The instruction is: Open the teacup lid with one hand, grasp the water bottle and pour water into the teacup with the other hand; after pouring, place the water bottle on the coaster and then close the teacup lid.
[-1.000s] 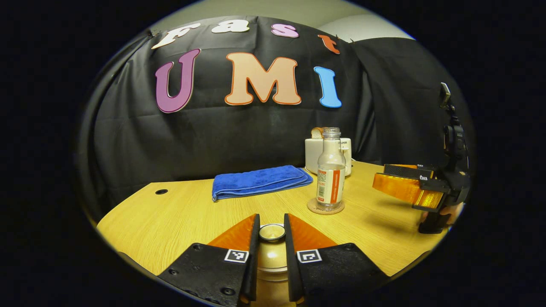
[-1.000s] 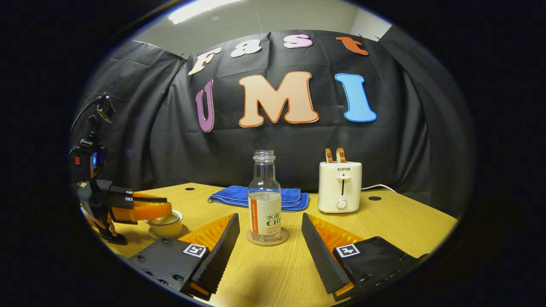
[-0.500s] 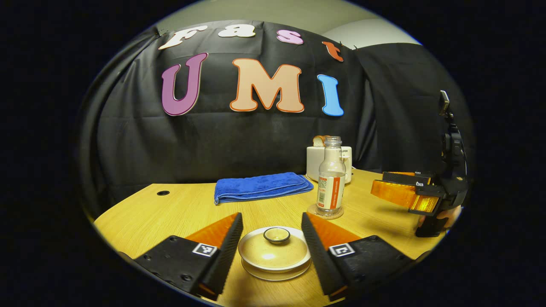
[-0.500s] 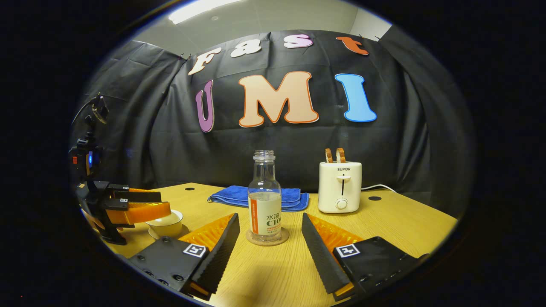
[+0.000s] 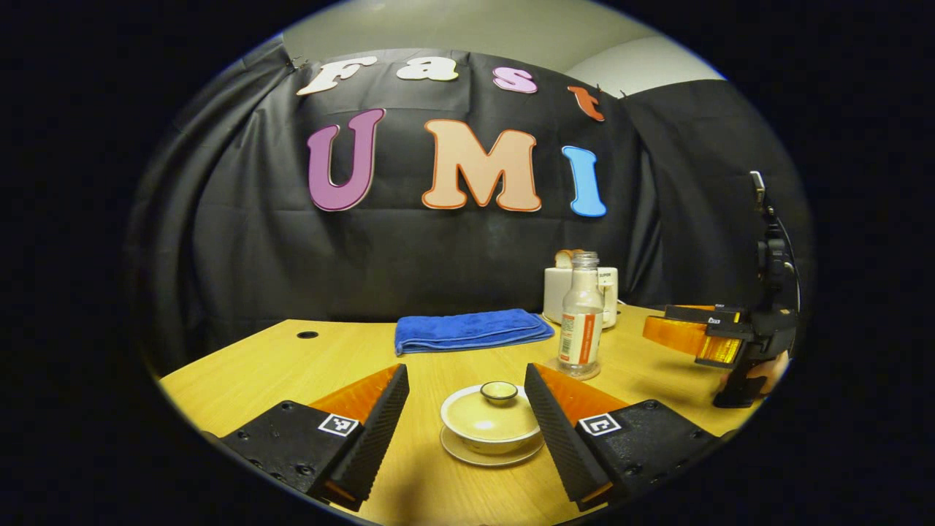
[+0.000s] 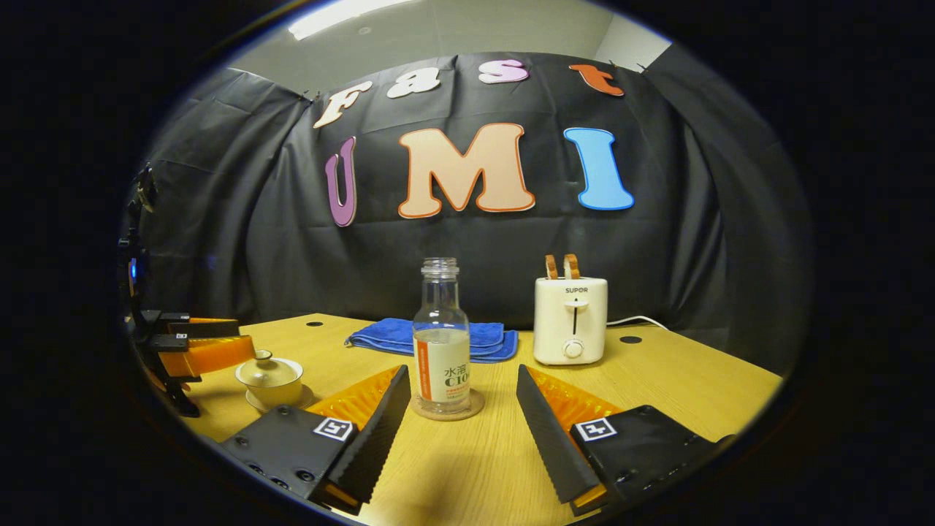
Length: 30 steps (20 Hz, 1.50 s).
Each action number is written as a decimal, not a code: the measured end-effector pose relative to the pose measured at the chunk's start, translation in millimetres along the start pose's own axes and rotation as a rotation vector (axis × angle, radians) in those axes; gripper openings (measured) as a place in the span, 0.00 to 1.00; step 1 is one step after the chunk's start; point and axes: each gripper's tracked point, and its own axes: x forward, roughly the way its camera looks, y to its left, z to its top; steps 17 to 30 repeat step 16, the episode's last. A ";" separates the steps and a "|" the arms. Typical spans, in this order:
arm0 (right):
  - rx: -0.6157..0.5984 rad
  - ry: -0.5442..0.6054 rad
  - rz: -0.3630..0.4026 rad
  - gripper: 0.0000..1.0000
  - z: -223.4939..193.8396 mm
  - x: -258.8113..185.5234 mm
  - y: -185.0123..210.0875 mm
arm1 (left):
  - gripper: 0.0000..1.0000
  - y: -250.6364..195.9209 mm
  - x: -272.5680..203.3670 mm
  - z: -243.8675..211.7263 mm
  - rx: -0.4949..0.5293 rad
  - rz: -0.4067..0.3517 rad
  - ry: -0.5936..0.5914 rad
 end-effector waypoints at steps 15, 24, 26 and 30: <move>-0.004 -0.007 -0.119 0.93 2.3 -10.3 -29.7 | 0.93 46.5 -23.4 -1.3 0.003 0.247 0.003; -0.003 -0.006 -0.115 0.93 1.2 -10.3 -29.0 | 0.93 46.6 -24.2 -1.6 0.005 0.247 0.002; -0.003 -0.006 -0.115 0.93 1.2 -10.3 -29.0 | 0.93 46.6 -24.2 -1.6 0.005 0.247 0.002; -0.003 -0.006 -0.115 0.93 1.2 -10.3 -29.0 | 0.93 46.6 -24.2 -1.6 0.005 0.247 0.002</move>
